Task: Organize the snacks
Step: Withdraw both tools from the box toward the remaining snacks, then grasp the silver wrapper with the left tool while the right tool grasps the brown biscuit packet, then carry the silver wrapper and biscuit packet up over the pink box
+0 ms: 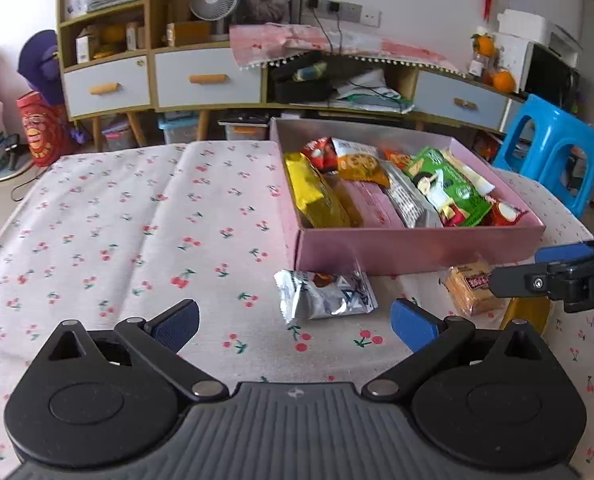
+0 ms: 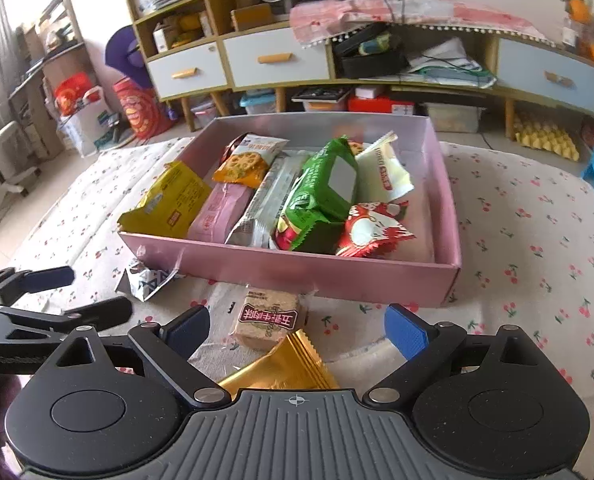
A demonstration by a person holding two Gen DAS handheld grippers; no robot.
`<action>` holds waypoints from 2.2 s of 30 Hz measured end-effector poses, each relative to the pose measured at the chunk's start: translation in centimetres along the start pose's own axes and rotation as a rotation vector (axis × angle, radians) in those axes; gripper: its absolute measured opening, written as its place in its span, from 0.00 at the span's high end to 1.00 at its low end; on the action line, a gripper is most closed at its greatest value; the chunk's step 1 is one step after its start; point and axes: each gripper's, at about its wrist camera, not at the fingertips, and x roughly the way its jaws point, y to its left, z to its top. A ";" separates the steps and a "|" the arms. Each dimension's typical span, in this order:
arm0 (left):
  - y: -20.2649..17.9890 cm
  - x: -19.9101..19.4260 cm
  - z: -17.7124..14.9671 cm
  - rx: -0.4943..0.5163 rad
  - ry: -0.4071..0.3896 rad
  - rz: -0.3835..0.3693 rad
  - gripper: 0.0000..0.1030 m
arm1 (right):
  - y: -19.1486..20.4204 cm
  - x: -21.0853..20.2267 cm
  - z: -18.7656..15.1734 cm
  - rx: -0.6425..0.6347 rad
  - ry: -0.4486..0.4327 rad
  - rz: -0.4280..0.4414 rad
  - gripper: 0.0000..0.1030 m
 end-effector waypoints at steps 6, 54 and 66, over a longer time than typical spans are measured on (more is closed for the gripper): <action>-0.5 1.0 -0.1 0.038 0.012 -0.022 0.19 | 0.3 1.0 0.2 -0.052 0.007 0.002 0.07; 0.3 -1.6 -0.6 -0.085 0.022 -0.091 0.61 | -0.8 -0.4 0.7 0.072 0.041 0.108 0.55; -1.1 -3.0 0.7 -0.073 -0.031 -0.132 0.61 | -3.3 -2.9 2.4 0.201 -0.023 0.159 0.55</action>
